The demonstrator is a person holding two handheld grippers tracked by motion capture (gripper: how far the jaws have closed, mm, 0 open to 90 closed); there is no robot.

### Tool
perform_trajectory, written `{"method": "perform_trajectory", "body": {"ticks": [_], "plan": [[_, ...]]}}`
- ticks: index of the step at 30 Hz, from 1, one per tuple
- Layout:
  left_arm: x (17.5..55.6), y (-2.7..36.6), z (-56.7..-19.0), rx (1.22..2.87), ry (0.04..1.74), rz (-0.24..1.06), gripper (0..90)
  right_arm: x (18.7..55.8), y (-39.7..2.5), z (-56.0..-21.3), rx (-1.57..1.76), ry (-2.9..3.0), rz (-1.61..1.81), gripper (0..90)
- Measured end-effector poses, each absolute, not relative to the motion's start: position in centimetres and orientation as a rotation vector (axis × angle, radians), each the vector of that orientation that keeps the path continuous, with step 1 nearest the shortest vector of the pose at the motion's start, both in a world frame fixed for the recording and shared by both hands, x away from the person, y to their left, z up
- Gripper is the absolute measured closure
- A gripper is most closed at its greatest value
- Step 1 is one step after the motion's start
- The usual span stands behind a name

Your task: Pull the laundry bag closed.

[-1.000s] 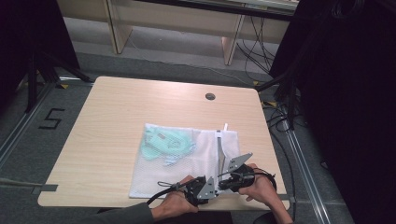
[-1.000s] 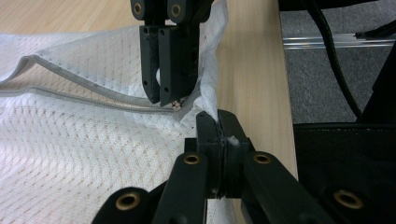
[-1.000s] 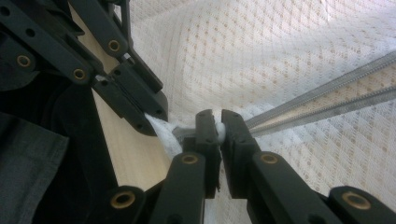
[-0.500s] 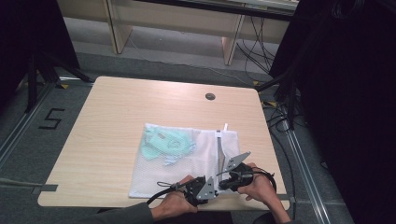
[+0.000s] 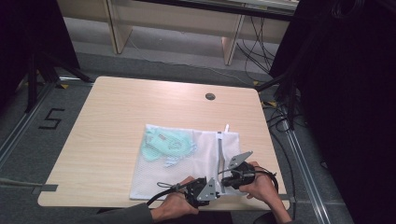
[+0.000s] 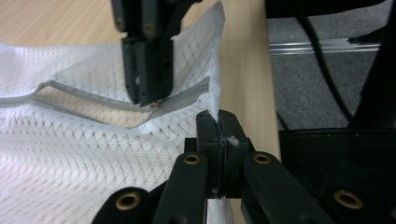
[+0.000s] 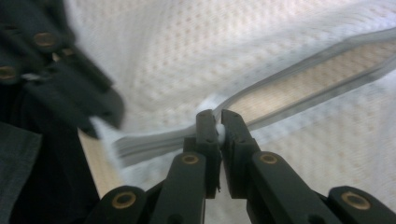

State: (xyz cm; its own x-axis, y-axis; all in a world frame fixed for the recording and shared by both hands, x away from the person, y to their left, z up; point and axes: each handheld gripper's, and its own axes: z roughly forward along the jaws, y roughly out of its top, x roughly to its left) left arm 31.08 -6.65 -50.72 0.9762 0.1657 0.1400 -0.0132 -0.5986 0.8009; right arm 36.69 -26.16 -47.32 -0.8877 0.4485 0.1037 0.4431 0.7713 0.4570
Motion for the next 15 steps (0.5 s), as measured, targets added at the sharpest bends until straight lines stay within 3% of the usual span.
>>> {"method": "perform_trajectory", "body": {"ticks": [15], "plan": [[31.5,-6.4,-51.0,2.208,0.141,0.211,88.9,37.9,-25.7,-47.4,0.656,2.913,0.774,86.9]]}}
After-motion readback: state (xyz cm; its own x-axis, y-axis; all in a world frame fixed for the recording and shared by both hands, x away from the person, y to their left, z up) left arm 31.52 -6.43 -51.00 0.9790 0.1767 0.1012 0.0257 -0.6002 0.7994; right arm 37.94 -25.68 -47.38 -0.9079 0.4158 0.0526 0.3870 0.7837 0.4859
